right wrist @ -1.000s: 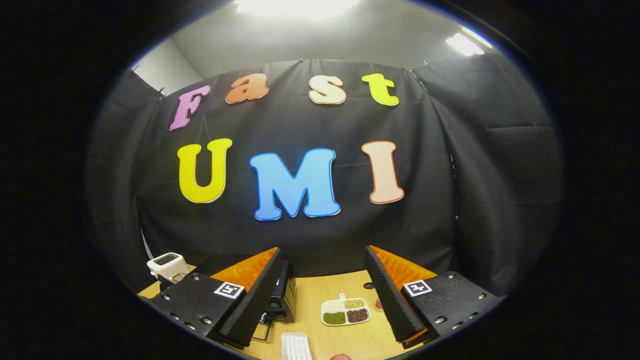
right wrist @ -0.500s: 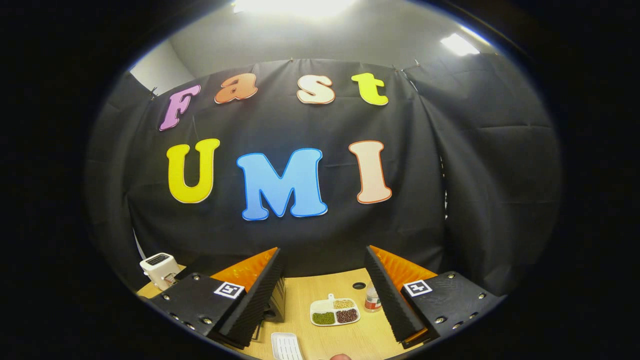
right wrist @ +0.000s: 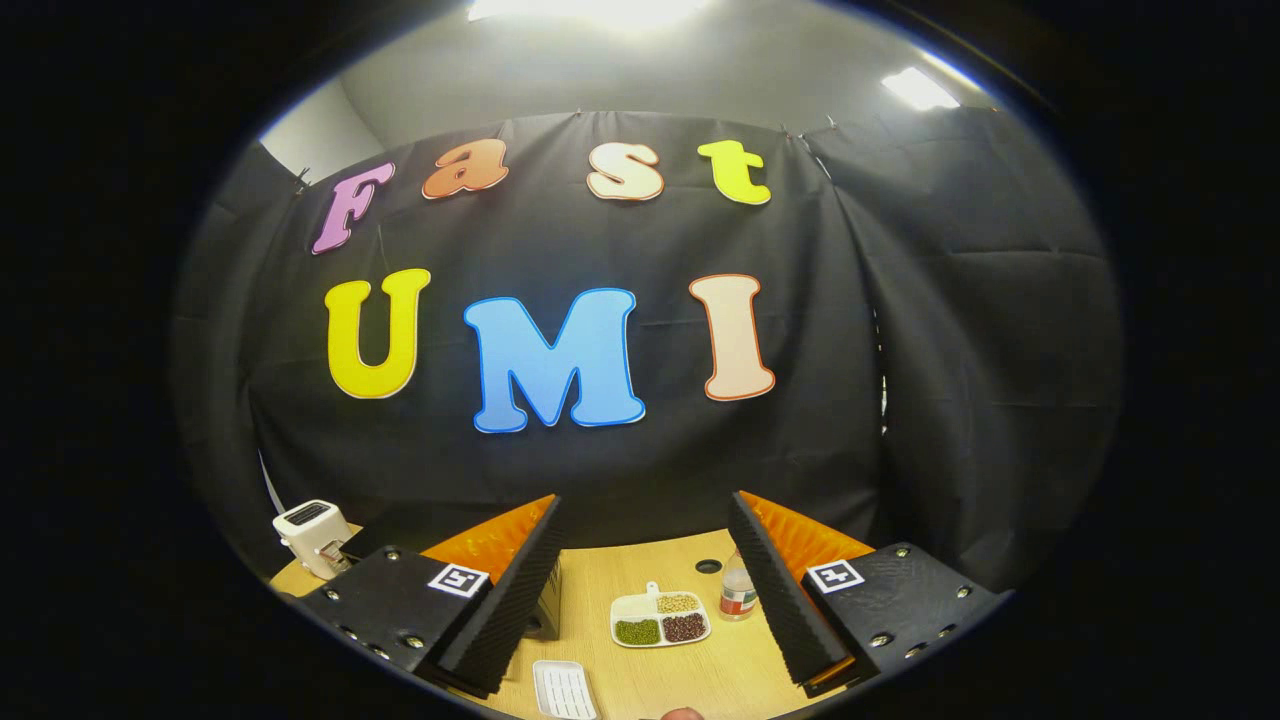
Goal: Open the electric oven with the left hand, put the food in, and close the electric oven.
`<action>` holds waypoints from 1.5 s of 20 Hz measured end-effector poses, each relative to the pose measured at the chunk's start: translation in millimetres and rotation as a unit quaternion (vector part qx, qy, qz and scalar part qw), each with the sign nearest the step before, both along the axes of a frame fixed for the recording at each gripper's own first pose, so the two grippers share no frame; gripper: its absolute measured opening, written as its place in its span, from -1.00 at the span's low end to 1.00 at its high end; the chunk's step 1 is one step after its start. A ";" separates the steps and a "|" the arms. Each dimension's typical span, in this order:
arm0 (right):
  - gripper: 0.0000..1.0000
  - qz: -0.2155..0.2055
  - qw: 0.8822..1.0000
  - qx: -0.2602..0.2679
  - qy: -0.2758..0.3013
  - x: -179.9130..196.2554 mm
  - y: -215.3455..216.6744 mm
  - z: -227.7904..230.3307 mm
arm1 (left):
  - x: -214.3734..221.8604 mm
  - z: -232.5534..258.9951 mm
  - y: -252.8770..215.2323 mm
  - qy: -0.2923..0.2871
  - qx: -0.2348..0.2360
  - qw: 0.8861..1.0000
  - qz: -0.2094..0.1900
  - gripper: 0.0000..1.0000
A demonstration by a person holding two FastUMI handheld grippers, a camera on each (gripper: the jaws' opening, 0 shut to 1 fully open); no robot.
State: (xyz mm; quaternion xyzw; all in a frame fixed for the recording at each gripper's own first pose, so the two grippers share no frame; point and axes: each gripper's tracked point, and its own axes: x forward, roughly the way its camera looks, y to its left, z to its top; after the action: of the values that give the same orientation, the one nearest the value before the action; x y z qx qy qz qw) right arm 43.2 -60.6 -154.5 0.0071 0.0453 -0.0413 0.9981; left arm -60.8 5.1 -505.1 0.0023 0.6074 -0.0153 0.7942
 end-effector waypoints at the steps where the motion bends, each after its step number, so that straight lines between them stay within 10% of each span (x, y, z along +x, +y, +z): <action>1: 1.00 -0.001 1.000 0.000 0.001 0.7 -0.3 -1.0 | -0.9 0.5 0.0 0.002 0.000 1.000 0.000 0.94; 30: 0.99 0.018 1.000 -0.001 0.008 0.3 9.9 2.1 | 22.0 98.0 -4.2 -0.133 -0.010 0.991 0.007 1.00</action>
State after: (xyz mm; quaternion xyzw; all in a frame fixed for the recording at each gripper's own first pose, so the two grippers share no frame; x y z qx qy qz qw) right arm 43.5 -50.7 -152.4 0.0049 0.0534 -0.0238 0.9983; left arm -38.9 0.9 -407.1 -0.0076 0.4965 -0.0157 0.8678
